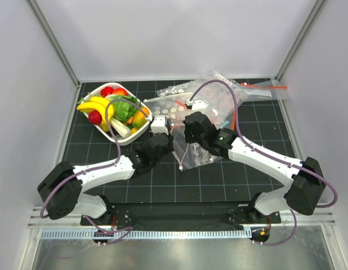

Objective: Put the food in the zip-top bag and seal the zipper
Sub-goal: Open the zipper of the food storage bag at the center of the board.

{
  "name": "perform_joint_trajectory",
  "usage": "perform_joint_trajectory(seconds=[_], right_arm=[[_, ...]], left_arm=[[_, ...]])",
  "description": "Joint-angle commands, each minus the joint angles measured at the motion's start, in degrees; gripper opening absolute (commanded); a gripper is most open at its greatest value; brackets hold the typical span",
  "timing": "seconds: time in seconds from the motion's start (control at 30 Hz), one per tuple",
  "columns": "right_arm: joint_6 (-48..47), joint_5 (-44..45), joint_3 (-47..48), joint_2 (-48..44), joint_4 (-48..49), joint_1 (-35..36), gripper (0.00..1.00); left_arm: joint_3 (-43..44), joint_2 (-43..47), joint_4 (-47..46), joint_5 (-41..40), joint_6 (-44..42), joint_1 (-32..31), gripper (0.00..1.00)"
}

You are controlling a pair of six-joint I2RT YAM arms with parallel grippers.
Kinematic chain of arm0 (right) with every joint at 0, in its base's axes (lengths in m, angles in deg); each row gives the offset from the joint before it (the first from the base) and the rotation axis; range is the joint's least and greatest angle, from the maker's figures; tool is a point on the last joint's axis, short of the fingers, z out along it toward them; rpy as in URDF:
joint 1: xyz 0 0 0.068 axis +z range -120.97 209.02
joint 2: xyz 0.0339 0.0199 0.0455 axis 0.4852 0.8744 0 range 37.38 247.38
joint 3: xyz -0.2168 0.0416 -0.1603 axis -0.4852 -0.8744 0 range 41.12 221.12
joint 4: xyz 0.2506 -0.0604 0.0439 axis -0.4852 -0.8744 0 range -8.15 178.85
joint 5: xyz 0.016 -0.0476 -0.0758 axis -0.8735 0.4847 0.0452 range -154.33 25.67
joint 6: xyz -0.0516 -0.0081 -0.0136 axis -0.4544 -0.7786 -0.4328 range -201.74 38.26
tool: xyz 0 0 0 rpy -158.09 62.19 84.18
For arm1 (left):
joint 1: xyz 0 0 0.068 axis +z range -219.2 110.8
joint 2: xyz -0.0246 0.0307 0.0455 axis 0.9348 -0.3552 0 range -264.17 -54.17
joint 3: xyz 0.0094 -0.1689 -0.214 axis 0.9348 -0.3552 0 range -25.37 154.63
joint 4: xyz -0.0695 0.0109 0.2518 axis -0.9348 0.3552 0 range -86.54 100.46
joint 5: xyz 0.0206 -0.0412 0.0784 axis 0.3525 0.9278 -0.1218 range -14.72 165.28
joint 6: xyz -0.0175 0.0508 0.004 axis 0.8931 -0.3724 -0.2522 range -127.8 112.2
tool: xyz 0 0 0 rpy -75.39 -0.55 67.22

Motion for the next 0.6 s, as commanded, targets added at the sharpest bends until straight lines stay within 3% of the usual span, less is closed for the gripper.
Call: perform_joint_trajectory(seconds=[0.0, 0.17, 0.37, 0.57], right_arm=[[0.8, 3.1, 0.7, 1.0, 0.2, 0.9, 0.07], [1.0, 8.6, 4.0, 6.3, -4.1, 1.1, 0.22], [1.9, 8.0, 6.3, 10.6, -6.1, 1.0, 0.23], [1.9, 5.9, 4.2, 9.0, -3.1, 1.0, 0.32]], left_arm=[[3.7, -2.4, 0.6, -1.4, -2.0, 0.0, 0.03], [3.6, -2.3, 1.0, -3.2, -1.2, 0.3, 0.00], [1.9, -1.5, 0.3, -1.7, 1.1, 2.2, 0.00], [-0.1, -2.3, -2.3, 7.8, 6.1, 7.6, 0.00]])
